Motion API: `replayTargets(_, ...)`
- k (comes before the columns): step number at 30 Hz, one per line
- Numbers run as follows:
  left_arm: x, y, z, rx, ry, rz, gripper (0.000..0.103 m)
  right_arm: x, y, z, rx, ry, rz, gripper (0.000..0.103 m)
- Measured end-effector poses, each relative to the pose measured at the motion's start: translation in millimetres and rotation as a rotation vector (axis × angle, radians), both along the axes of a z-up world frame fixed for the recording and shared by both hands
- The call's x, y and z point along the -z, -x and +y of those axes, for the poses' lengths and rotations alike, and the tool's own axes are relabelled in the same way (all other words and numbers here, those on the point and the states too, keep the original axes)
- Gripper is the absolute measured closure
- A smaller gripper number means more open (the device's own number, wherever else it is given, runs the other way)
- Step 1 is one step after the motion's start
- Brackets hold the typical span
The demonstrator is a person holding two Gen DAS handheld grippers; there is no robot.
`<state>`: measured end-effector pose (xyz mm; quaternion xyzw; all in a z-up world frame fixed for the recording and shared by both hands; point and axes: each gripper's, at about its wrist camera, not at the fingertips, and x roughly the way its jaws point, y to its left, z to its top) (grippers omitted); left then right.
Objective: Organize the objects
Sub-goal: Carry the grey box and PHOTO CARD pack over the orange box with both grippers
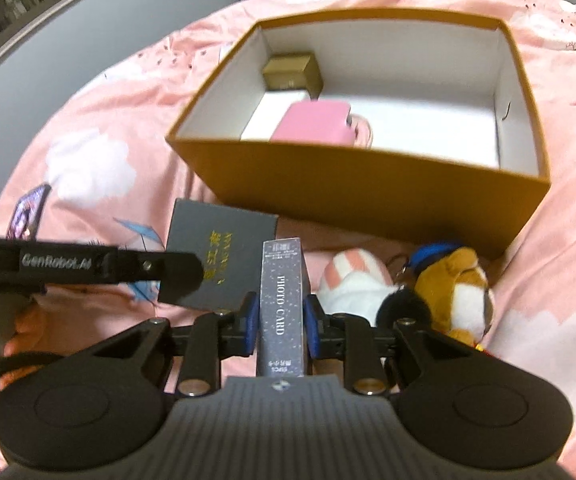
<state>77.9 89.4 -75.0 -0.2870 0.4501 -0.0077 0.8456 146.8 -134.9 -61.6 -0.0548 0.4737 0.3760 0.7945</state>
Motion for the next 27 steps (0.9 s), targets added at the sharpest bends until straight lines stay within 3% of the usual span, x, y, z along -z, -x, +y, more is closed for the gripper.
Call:
replayTargets(7, -19.3, 1.5, -1.0, 0.002, 0.013, -0.069, 0.061, -25.5, -7.6, -7.1, 0.028, -0.061, -0.018, 0.078)
replayTargets(15, -50.6, -8.6, 3.6, 0.01, 0.041, -0.148, 0.061, -65.9, -21.4, -23.4, 0.062, -0.199, -0.033, 0.078)
replayTargets(23, -84.4, -52.9, 15.2, 0.043, 0.008, -0.218, 0.061, -93.4, -49.6, -25.7, 0.096, -0.238, -0.107, 0.078)
replayTargets(27, -87.1, -94.7, 21.9, 0.076, 0.017, -0.2, 0.061, -87.7, -81.3, -22.9, 0.136, -0.261, -0.068, 0.078)
